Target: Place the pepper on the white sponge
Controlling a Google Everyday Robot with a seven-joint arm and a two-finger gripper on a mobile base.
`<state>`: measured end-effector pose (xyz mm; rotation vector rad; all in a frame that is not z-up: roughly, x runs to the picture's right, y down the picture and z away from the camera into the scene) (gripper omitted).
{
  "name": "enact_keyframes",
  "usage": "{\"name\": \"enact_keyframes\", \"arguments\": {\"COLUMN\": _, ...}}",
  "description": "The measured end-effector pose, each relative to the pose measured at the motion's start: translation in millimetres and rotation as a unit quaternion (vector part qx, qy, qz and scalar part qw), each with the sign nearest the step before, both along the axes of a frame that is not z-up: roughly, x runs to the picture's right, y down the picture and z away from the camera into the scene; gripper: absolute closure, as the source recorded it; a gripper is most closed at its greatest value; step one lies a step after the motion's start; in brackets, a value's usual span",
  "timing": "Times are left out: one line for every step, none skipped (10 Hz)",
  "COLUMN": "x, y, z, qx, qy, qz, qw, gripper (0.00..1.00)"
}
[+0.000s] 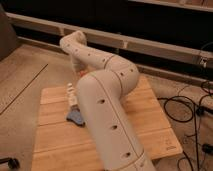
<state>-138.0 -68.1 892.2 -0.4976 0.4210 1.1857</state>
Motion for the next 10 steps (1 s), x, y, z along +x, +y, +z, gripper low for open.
{"name": "enact_keyframes", "arguments": {"x": -1.7, "y": 12.4, "z": -6.9, "qx": -0.008, "qy": 0.003, "qz": -0.003, "qw": 1.0000, "gripper": 1.00}}
{"name": "enact_keyframes", "arguments": {"x": -0.7, "y": 29.9, "z": -16.6, "qx": -0.020, "qy": 0.010, "qz": -0.004, "qw": 0.9997, "gripper": 1.00}}
{"name": "enact_keyframes", "arguments": {"x": 1.6, "y": 54.5, "z": -26.3, "qx": -0.040, "qy": 0.020, "qz": 0.001, "qw": 0.9990, "gripper": 1.00}}
{"name": "enact_keyframes", "arguments": {"x": 4.3, "y": 71.3, "z": -33.7, "qx": -0.055, "qy": 0.027, "qz": 0.010, "qw": 0.9981, "gripper": 1.00}}
{"name": "enact_keyframes", "arguments": {"x": 8.9, "y": 95.6, "z": -43.5, "qx": -0.077, "qy": 0.040, "qz": 0.024, "qw": 0.9959, "gripper": 1.00}}
{"name": "enact_keyframes", "arguments": {"x": 18.8, "y": 121.5, "z": -55.0, "qx": -0.103, "qy": 0.059, "qz": 0.042, "qw": 0.9921, "gripper": 1.00}}
{"name": "enact_keyframes", "arguments": {"x": 26.8, "y": 138.6, "z": -63.6, "qx": -0.119, "qy": 0.073, "qz": 0.055, "qw": 0.9887, "gripper": 1.00}}
{"name": "enact_keyframes", "arguments": {"x": 30.6, "y": 147.7, "z": -67.8, "qx": -0.127, "qy": 0.081, "qz": 0.060, "qw": 0.9867, "gripper": 1.00}}
{"name": "enact_keyframes", "arguments": {"x": 29.3, "y": 152.7, "z": -70.9, "qx": -0.132, "qy": 0.082, "qz": 0.061, "qw": 0.9859, "gripper": 1.00}}
{"name": "enact_keyframes", "arguments": {"x": 27.9, "y": 152.9, "z": -71.0, "qx": -0.132, "qy": 0.082, "qz": 0.061, "qw": 0.9860, "gripper": 1.00}}
